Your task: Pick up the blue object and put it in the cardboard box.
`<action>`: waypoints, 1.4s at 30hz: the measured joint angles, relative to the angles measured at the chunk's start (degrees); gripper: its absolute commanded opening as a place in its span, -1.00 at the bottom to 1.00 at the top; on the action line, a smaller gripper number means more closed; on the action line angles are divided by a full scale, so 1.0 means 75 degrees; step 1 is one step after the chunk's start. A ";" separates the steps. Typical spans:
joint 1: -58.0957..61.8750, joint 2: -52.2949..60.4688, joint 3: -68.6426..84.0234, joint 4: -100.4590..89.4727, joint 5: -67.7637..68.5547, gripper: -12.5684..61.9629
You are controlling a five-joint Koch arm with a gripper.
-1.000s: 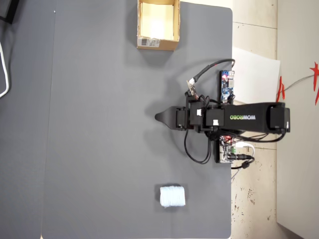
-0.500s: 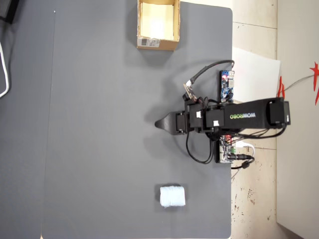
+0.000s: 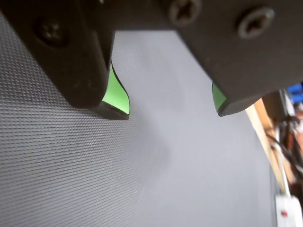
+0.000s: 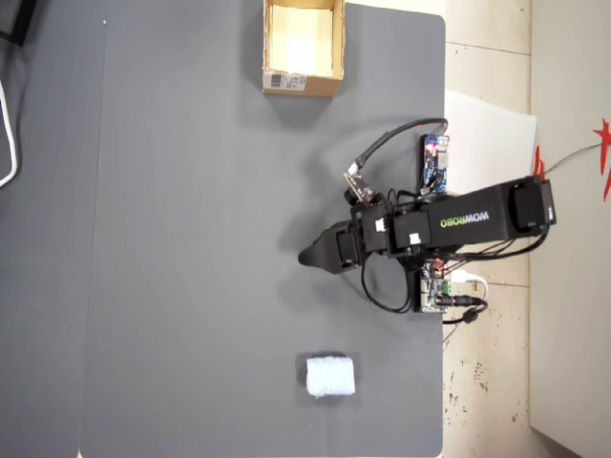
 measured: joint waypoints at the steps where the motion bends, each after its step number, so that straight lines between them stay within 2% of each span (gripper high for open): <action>1: -0.0035 0.0000 0.0000 0.0000 0.0129 0.26; 10: -0.0516 0.0000 -0.0023 0.0000 0.0961 0.25; 42: -0.5121 -0.0047 -0.1219 0.1945 0.0984 0.23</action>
